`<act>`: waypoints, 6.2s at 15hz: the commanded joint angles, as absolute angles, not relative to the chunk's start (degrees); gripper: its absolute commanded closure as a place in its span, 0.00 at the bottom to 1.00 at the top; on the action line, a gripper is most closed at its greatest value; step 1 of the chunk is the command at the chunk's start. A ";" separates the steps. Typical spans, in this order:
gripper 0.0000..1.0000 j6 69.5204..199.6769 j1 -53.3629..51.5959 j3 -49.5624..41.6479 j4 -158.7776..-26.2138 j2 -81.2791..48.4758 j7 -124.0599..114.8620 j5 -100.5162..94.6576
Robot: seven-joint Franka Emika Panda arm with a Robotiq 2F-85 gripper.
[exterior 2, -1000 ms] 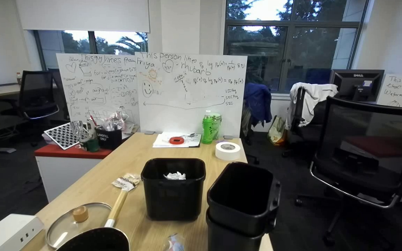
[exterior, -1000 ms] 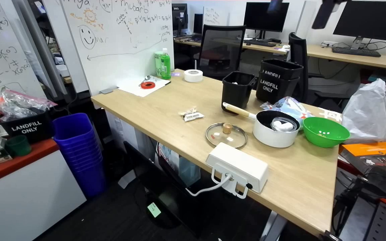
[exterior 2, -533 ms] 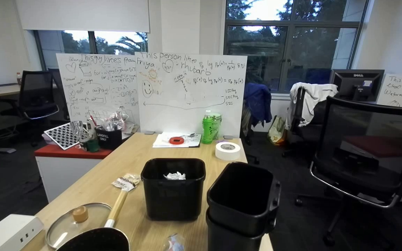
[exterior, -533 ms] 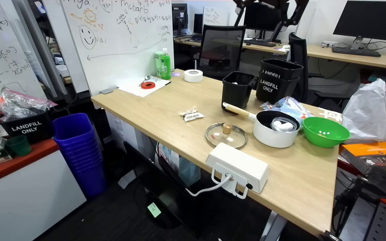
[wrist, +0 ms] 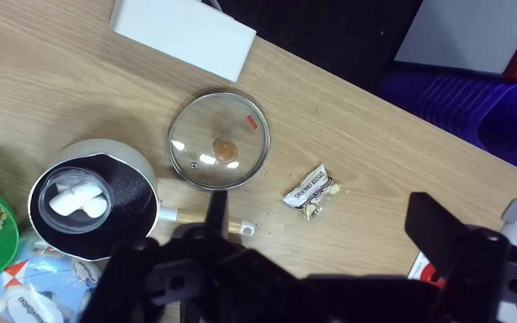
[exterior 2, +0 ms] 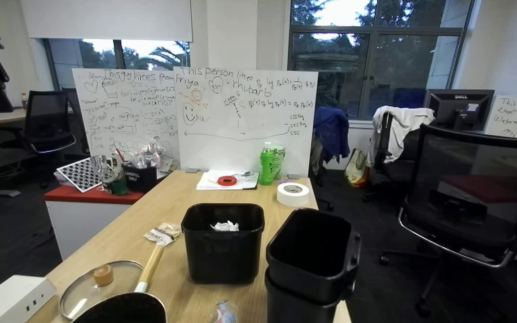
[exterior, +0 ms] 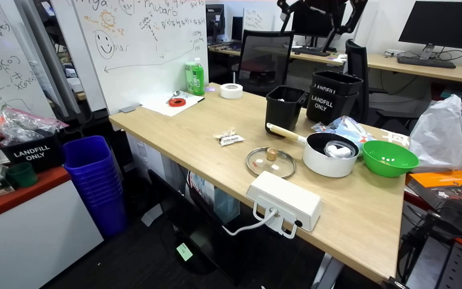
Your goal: Stack the lone bin with the rest of the bins
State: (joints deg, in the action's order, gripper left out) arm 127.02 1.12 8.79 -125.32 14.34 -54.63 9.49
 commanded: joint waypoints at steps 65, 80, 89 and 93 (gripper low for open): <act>0.00 132.12 1.23 -10.80 -90.87 -36.34 -92.93 0.58; 0.15 132.15 1.80 -10.16 -90.86 -38.63 -93.54 2.73; 0.82 132.92 1.74 -10.44 -91.27 -37.66 -93.22 3.73; 1.00 132.42 1.57 -10.53 -91.59 -37.31 -92.50 3.10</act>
State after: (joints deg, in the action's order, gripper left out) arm 132.46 1.45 -10.63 -90.89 -38.07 -93.66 3.15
